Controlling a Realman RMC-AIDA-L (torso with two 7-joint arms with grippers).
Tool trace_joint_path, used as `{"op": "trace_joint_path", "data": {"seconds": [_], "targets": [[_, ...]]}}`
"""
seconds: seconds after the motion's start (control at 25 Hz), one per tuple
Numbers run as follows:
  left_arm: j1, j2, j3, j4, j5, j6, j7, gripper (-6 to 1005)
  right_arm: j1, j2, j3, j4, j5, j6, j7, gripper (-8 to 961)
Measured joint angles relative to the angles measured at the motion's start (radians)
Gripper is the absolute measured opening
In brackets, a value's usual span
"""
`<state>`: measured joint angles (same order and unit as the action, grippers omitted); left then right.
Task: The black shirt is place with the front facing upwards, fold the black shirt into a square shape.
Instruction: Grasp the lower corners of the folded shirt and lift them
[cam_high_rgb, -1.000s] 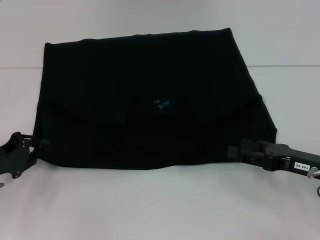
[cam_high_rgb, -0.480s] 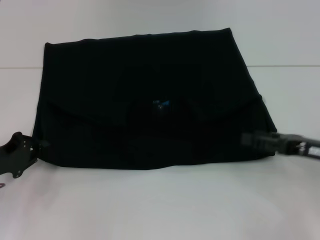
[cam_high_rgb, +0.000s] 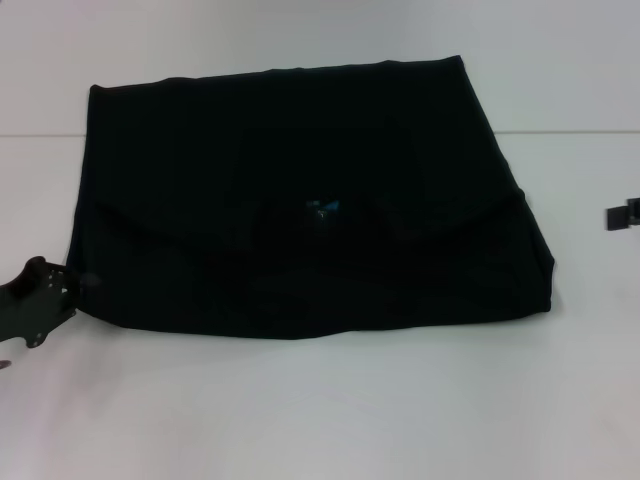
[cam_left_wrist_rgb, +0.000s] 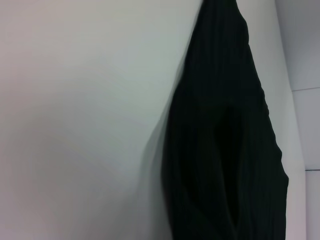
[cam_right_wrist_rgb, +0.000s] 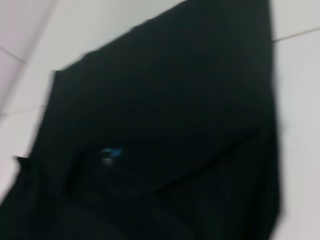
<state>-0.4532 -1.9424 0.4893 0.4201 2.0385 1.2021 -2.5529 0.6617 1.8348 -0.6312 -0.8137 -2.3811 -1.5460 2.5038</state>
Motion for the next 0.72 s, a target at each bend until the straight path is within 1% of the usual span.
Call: {"op": "trace_joint_path", "data": {"seconds": [0.12,0.28,0.36,0.4,0.56,0.72], "targets": [[-0.003,0.002,0.0,0.0,-0.001,0.0,0.001,63,0.035,0.006,0.007,-0.03,-0.112,-0.001,0.031,837],[-0.016,0.003,0.0,0.0,-0.003,0.001,0.007,63,0.068,0.019,-0.002,0.017,-0.186,0.034,0.032,824],[-0.02,0.002,0.0,0.0,-0.003,0.001,0.011,63,0.085,0.026,-0.015,0.082,-0.2,0.078,0.026,817],[-0.023,0.001,0.0,0.0,-0.003,0.001,0.013,63,0.085,0.026,-0.015,0.082,-0.2,0.078,0.026,813],[-0.027,0.001,0.0,0.0,-0.003,-0.001,0.019,63,0.099,0.029,-0.028,0.166,-0.196,0.147,0.018,800],[-0.027,0.0,-0.006,0.0,-0.003,-0.005,0.034,63,0.115,0.042,-0.029,0.226,-0.164,0.195,0.013,786]]}}
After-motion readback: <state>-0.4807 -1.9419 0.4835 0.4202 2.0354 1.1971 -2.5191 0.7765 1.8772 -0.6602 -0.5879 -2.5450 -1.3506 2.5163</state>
